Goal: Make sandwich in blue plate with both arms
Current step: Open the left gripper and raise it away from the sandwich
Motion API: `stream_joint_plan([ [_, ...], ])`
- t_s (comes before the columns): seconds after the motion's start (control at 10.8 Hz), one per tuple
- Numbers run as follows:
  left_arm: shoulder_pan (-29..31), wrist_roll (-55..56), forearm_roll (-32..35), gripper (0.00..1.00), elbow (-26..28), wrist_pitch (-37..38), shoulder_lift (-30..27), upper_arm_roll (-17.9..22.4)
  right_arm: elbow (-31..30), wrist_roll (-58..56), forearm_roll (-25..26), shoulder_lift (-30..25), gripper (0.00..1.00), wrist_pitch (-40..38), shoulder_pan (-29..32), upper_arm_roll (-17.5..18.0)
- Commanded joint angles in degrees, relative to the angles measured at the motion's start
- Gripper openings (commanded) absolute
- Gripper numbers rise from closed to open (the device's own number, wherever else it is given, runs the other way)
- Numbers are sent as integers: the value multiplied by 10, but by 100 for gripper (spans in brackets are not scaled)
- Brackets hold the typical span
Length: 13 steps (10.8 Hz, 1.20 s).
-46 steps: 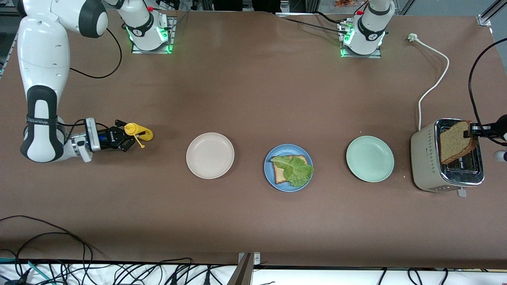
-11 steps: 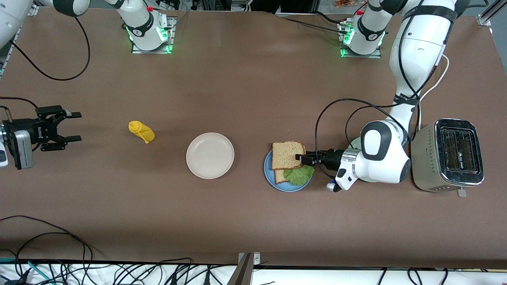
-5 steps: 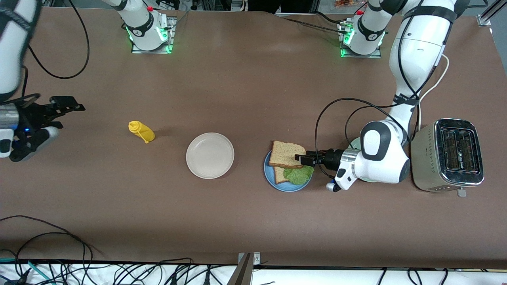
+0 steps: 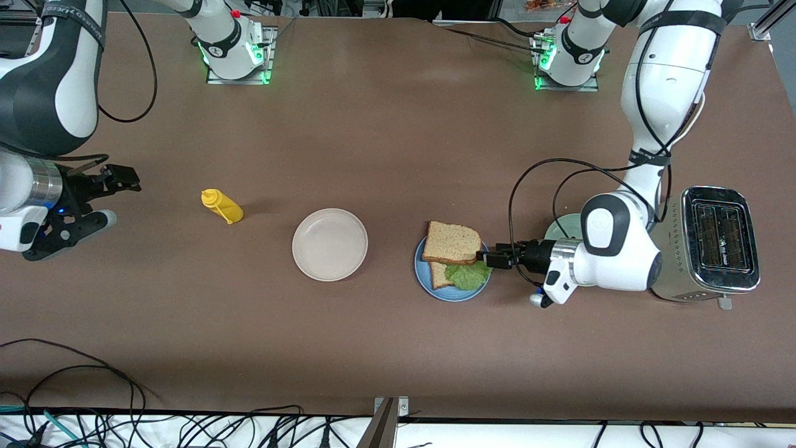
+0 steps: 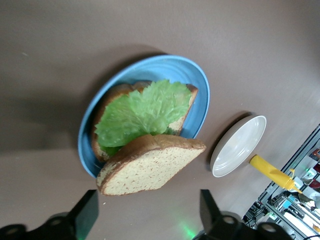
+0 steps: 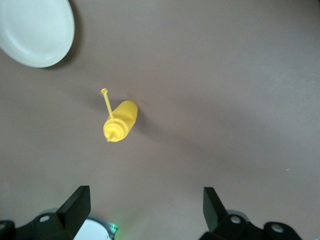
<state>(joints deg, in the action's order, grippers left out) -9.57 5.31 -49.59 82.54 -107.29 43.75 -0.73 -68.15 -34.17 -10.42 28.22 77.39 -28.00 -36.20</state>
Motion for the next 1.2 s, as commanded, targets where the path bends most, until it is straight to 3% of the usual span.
stream_joint_plan([
  [0.0, 9, -1, 42, 100, 1, 38, -45, 6, -179, 77, 52, -114, 100, 120, -62, 0],
  [0.37, 26, -1, 217, 100, 4, 40, -103, -3, -301, 188, 86, -193, 100, 228, -93, 8],
  [0.74, 56, 1, 339, 100, 24, 40, -246, 0, -280, 256, 87, -202, 100, 225, -97, 35],
  [1.11, 54, 5, 414, 100, 117, 54, -397, 2, -268, 256, 87, -197, 100, 223, -94, 30],
])
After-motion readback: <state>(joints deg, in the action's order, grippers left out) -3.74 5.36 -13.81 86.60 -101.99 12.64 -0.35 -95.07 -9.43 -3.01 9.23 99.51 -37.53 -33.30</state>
